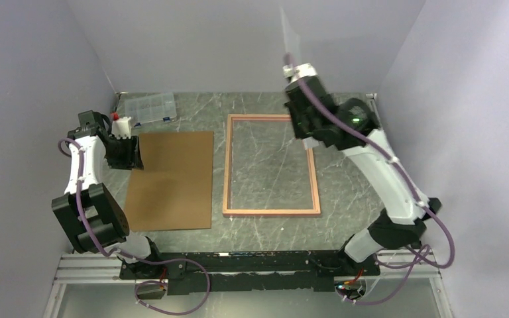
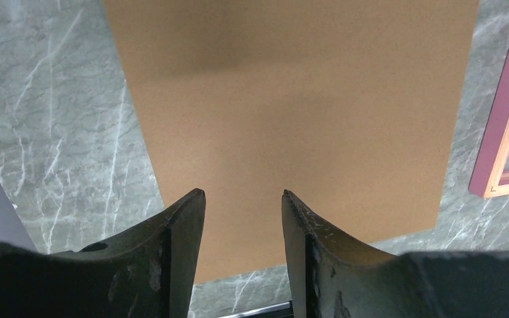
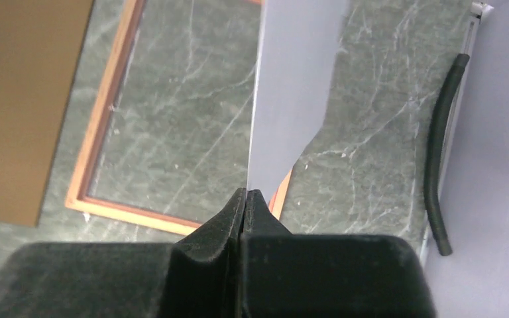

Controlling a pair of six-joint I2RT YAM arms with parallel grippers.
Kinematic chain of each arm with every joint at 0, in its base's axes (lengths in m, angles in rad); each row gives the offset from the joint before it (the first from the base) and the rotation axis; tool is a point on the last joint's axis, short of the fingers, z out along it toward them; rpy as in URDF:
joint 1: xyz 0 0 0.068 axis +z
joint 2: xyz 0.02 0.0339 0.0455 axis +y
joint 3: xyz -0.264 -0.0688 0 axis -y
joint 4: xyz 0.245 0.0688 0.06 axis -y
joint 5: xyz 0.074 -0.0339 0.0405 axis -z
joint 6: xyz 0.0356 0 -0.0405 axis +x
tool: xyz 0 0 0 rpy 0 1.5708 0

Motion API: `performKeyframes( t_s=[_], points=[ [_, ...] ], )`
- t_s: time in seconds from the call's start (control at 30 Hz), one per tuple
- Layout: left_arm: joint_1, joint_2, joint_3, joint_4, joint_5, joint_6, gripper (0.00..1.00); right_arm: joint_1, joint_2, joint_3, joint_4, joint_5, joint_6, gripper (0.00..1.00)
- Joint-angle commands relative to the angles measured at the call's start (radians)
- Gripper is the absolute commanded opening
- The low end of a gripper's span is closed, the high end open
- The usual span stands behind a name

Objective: Put the photo into the frame

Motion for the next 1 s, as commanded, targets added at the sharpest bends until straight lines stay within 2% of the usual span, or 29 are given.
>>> performKeyframes(
  t_s=[0.0, 0.17, 0.33, 0.57, 0.67, 0.73, 0.97],
  points=[
    [-0.017, 0.005, 0.011, 0.001, 0.002, -0.023, 0.52, 0.144, 0.175, -0.006, -0.166, 0.189, 0.022, 0.00],
    [-0.018, -0.004, 0.007, 0.004, -0.005, -0.020, 0.52, 0.233, 0.310, -0.090, -0.180, 0.139, 0.076, 0.00],
    [-0.021, -0.010, 0.003, 0.001, -0.003, -0.015, 0.52, 0.258, 0.402, -0.102, -0.159, 0.012, 0.127, 0.00],
    [-0.039, -0.044, -0.023, 0.020, -0.004, -0.010, 0.52, 0.241, 0.414, -0.182, 0.017, -0.252, 0.177, 0.00],
    [-0.044, -0.065, -0.031, 0.024, 0.001, -0.007, 0.52, 0.208, 0.394, -0.283, 0.174, -0.465, 0.221, 0.00],
    [-0.044, -0.076, -0.035, 0.023, 0.006, -0.001, 0.52, 0.172, 0.380, -0.345, 0.266, -0.553, 0.271, 0.00],
    [-0.046, -0.085, -0.053, 0.029, 0.023, 0.009, 0.52, 0.122, 0.276, -0.512, 0.414, -0.596, 0.493, 0.00]
  ],
)
